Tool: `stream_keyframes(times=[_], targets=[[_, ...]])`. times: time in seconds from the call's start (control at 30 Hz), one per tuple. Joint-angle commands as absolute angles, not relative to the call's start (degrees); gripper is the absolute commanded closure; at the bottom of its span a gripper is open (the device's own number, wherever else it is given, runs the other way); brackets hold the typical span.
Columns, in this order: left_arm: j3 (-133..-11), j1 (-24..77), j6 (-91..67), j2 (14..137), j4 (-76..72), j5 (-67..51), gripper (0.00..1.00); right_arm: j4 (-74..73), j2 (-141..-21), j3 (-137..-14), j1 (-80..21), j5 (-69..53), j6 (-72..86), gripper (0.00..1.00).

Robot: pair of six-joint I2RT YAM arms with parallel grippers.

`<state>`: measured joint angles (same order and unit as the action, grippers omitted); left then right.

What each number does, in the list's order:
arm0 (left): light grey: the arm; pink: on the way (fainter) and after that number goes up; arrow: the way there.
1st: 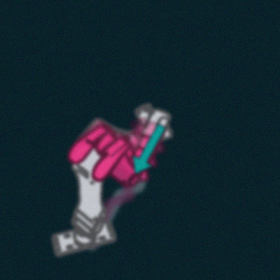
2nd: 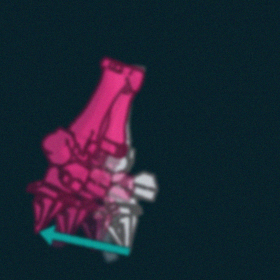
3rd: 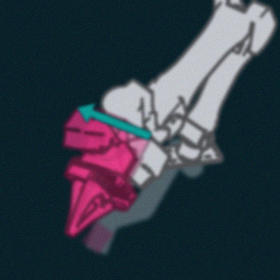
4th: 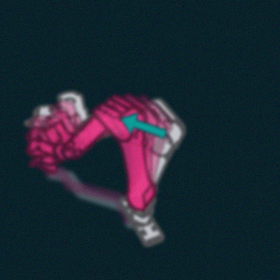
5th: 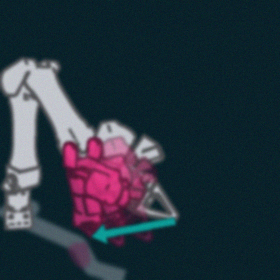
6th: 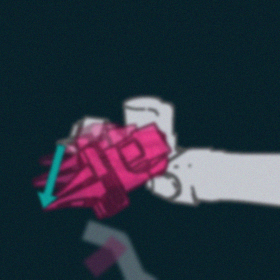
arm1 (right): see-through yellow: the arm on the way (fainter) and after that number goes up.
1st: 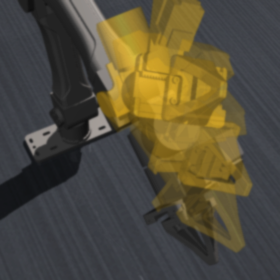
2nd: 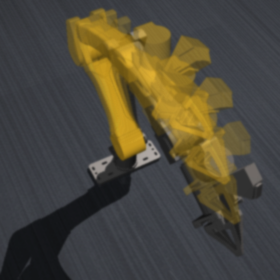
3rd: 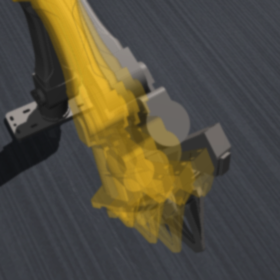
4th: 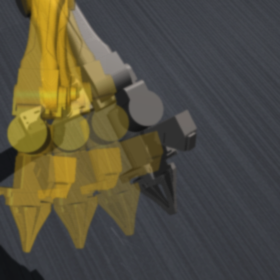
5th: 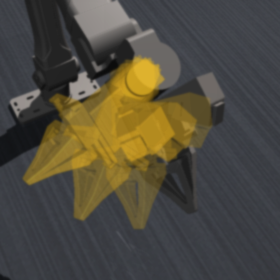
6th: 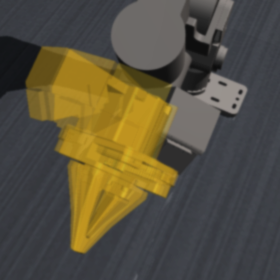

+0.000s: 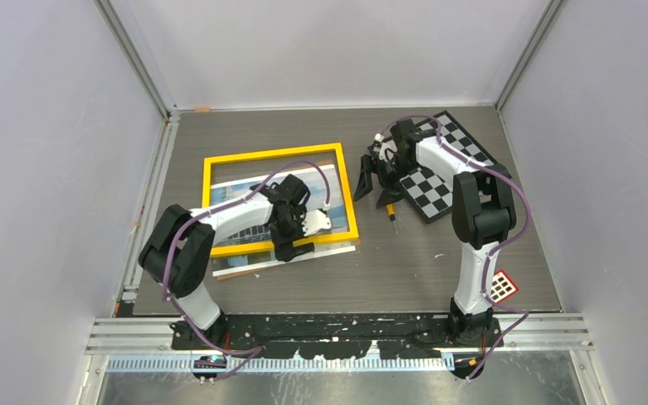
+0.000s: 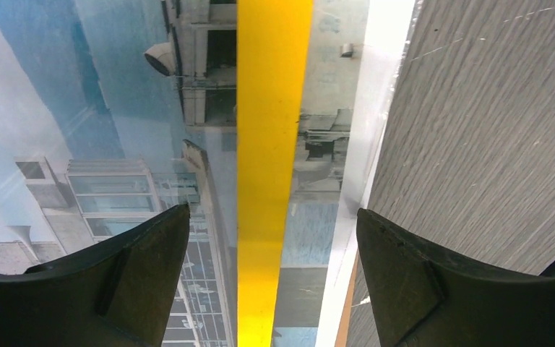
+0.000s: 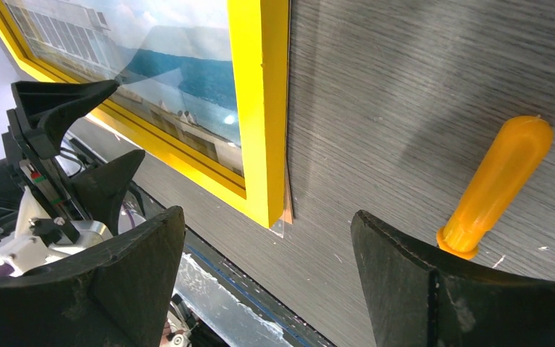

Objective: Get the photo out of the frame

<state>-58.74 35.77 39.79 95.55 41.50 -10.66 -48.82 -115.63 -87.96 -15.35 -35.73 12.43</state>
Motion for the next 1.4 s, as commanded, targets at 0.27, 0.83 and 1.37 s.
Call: stream_keyframes(times=[0.27,0.83,1.37], targets=[[-60.65,33.59,39.51,97.12,40.66,-11.26,0.17,-48.25,-114.93,-89.39,-15.37,-36.73,12.61,0.12],[-58.22,34.26,40.11,95.98,38.58,-11.36,0.09,-47.83,-115.05,-89.12,-15.32,-36.67,13.31,0.12],[-57.51,34.62,41.65,96.36,40.84,-14.37,0.04,-47.91,-115.14,-89.03,-15.33,-35.99,13.48,0.12]])
